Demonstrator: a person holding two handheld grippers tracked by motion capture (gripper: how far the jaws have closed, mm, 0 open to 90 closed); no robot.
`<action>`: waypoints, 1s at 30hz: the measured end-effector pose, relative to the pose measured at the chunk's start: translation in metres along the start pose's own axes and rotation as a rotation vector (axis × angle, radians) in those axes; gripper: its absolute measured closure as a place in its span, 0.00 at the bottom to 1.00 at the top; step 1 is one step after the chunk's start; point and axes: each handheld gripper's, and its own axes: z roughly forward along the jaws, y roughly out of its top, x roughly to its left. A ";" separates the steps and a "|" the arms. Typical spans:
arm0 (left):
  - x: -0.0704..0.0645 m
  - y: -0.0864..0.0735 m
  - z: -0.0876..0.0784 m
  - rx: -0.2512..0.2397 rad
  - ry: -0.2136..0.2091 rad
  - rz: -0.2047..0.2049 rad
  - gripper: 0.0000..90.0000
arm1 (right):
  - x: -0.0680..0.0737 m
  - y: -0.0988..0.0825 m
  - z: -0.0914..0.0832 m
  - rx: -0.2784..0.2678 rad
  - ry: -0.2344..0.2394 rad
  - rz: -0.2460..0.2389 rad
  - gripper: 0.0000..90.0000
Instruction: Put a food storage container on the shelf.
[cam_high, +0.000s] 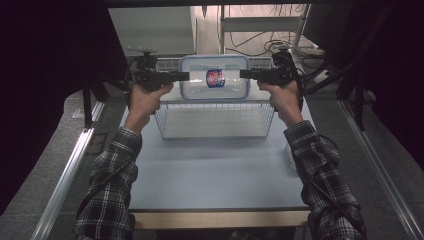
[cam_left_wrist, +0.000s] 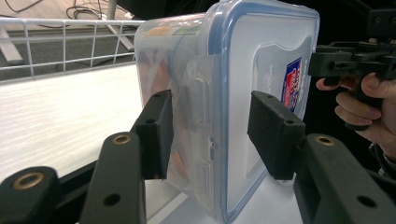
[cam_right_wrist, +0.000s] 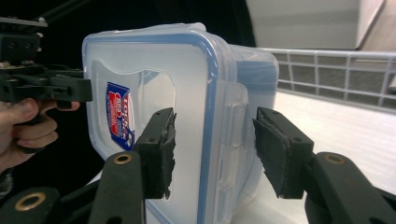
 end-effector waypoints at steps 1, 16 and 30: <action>0.002 0.000 0.000 0.002 -0.002 0.004 0.57 | 0.000 0.001 0.000 0.003 -0.006 -0.002 0.54; 0.015 0.000 0.005 -0.036 -0.041 -0.036 0.56 | 0.000 -0.001 0.003 -0.006 -0.024 -0.004 0.52; 0.019 0.002 0.010 0.003 0.061 0.007 0.64 | -0.002 -0.008 0.014 0.038 -0.075 -0.008 0.48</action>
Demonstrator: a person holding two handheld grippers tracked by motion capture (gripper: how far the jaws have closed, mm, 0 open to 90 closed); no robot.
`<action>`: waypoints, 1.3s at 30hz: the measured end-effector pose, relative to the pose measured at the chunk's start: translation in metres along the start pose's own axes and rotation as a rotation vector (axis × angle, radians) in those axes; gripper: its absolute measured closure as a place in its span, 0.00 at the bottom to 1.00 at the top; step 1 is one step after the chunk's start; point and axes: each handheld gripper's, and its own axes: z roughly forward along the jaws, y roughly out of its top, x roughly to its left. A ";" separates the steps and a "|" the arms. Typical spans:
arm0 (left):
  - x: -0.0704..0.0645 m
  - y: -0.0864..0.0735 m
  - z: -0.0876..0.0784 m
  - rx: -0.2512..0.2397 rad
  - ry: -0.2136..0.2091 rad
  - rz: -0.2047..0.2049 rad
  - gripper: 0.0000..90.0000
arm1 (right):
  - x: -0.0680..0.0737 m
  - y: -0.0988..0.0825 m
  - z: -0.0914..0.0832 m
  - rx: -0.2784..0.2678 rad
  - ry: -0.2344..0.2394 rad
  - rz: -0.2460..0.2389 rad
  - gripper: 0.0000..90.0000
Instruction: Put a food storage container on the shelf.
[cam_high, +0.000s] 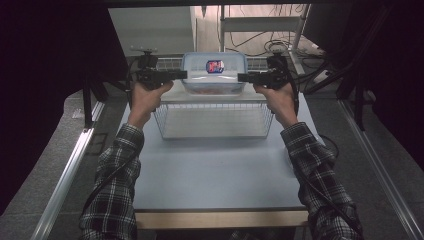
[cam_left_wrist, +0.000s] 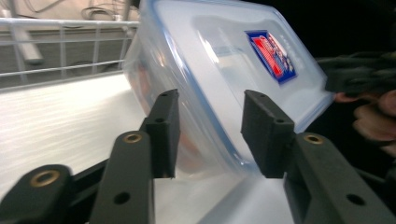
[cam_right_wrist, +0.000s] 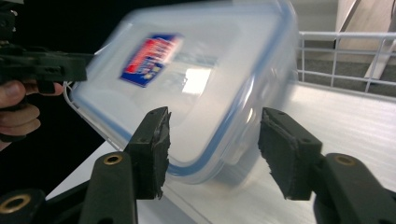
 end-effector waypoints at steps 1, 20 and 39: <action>0.001 0.000 0.001 -0.002 -0.004 0.000 0.64 | 0.001 0.001 -0.001 -0.005 -0.012 -0.004 0.48; -0.002 -0.005 -0.001 -0.013 -0.006 -0.016 0.64 | 0.033 -0.005 -0.020 -0.050 -0.071 -0.211 0.92; -0.011 -0.004 -0.002 -0.018 0.057 0.047 0.63 | 0.026 -0.032 0.005 0.043 -0.068 -0.242 0.97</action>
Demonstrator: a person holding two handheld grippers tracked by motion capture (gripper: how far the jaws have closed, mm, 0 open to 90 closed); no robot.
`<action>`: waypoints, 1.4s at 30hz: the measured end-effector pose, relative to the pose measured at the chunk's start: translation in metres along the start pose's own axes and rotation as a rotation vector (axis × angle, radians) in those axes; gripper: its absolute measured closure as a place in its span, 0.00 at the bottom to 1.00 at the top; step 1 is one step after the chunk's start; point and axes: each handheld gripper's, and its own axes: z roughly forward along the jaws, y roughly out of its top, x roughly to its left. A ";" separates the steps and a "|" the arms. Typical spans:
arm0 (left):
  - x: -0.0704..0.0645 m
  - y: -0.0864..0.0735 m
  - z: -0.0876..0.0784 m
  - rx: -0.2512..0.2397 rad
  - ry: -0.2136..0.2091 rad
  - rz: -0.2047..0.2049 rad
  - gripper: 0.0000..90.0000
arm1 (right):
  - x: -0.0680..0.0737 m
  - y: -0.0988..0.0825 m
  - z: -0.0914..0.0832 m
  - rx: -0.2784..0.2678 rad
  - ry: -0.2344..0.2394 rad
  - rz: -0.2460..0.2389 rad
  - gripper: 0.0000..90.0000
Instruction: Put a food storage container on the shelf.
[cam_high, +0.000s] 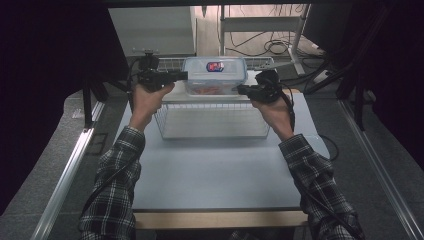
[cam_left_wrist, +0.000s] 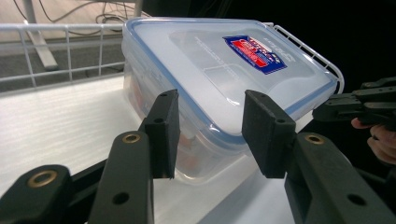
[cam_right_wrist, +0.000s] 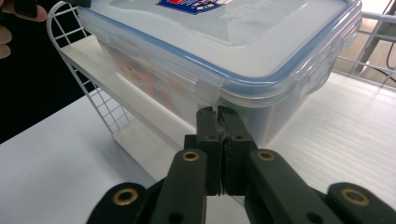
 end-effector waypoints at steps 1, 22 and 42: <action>-0.001 0.000 -0.002 -0.010 -0.002 0.013 0.60 | 0.001 -0.001 -0.001 -0.001 0.007 0.002 0.95; -0.053 -0.072 -0.029 0.052 -0.065 0.273 0.20 | 0.027 -0.039 -0.021 -0.019 0.033 -0.112 0.35; -0.065 -0.153 -0.024 0.095 -0.056 0.311 0.05 | 0.041 -0.094 -0.036 -0.037 0.087 -0.101 0.11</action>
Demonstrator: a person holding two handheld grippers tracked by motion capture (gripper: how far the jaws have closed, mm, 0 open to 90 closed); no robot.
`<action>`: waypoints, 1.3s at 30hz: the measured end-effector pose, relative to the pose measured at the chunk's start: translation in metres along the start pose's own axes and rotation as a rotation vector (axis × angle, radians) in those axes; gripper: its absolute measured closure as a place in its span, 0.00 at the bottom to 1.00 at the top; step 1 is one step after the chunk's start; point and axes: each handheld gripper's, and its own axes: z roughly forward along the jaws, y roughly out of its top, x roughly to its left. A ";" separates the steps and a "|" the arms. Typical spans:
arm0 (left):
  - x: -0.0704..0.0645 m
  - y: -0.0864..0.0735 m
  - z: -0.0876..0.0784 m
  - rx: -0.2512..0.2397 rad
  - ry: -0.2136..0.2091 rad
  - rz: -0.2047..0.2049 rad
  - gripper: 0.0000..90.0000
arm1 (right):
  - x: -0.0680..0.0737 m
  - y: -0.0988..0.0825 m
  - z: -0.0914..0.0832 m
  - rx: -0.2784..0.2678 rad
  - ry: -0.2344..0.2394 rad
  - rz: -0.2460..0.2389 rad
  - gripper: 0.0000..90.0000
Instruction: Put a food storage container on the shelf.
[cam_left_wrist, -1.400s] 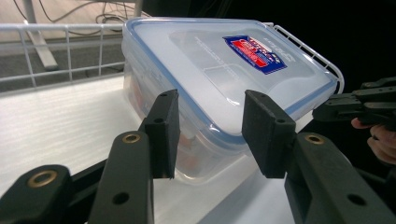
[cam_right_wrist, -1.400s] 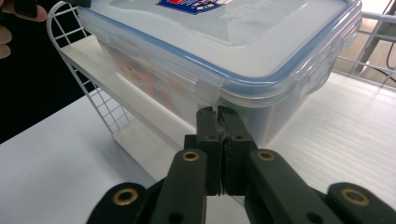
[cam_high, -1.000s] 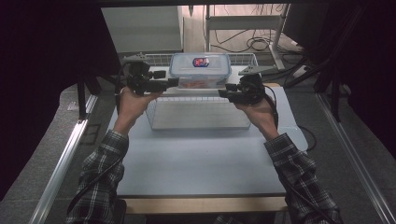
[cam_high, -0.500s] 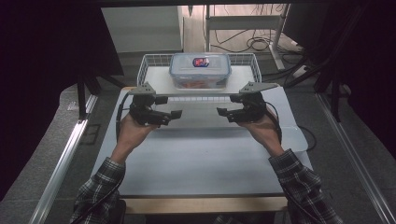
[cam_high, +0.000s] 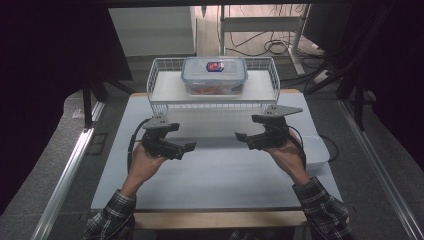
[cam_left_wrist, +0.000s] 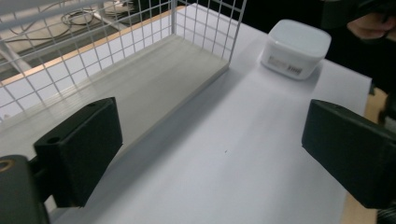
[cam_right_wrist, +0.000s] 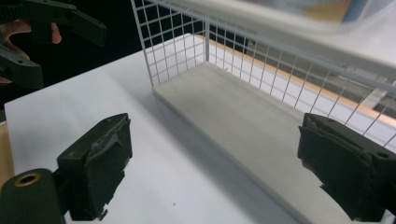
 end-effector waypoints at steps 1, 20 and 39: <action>-0.001 -0.003 0.000 0.004 0.010 0.005 0.04 | 0.001 -0.003 0.000 0.004 0.000 0.000 0.10; -0.023 -0.058 0.009 0.036 0.081 -0.015 0.04 | 0.017 -0.052 -0.007 0.038 0.007 0.020 0.00; -0.040 -0.104 0.013 0.096 0.088 0.059 0.04 | 0.031 -0.100 -0.005 0.090 0.002 0.029 0.02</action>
